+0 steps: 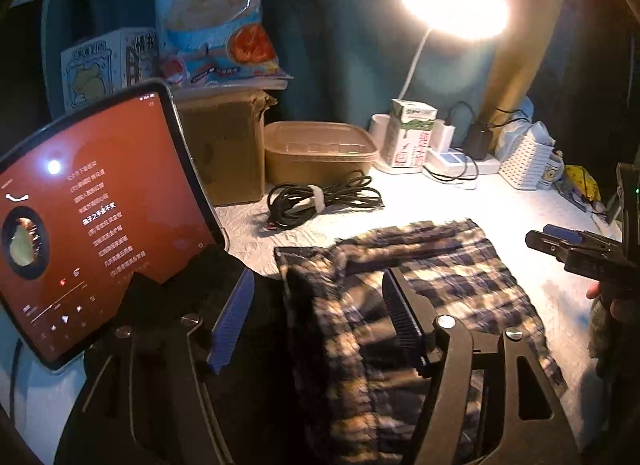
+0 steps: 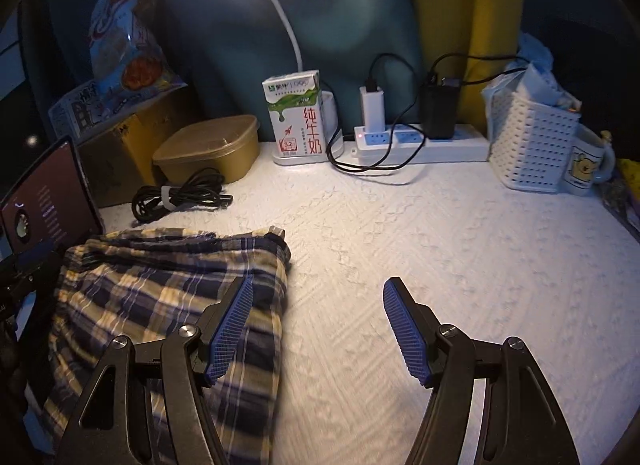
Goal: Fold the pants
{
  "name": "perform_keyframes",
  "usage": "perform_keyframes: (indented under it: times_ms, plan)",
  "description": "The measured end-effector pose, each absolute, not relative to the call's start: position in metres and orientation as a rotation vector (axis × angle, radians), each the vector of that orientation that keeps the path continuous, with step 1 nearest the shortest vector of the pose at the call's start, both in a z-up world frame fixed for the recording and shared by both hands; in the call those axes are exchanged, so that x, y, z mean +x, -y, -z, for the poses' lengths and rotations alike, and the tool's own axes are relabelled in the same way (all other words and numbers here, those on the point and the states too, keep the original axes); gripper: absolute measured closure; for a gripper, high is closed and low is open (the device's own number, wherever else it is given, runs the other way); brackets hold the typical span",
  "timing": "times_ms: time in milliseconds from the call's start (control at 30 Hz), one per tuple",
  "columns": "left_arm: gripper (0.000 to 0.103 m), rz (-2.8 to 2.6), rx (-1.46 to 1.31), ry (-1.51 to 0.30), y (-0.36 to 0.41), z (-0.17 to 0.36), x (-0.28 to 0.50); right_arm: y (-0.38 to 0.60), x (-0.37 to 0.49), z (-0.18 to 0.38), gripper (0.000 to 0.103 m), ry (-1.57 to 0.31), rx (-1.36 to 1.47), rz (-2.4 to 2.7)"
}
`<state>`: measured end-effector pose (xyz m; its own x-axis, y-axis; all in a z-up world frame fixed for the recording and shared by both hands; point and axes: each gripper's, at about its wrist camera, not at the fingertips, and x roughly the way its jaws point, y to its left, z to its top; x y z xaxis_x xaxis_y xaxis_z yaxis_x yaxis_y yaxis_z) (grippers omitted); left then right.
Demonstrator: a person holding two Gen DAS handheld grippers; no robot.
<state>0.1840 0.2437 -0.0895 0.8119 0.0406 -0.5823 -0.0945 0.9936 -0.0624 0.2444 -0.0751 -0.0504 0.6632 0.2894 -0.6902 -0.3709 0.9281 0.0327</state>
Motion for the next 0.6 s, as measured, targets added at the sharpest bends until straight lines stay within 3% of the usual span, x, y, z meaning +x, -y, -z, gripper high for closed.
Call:
perform_keyframes:
  times_ms: [600]
  plan:
    - [0.035, -0.024, -0.034, -0.574, -0.170, 0.081, 0.119, 0.127, 0.162, 0.017, 0.033, -0.683, -0.118, -0.360]
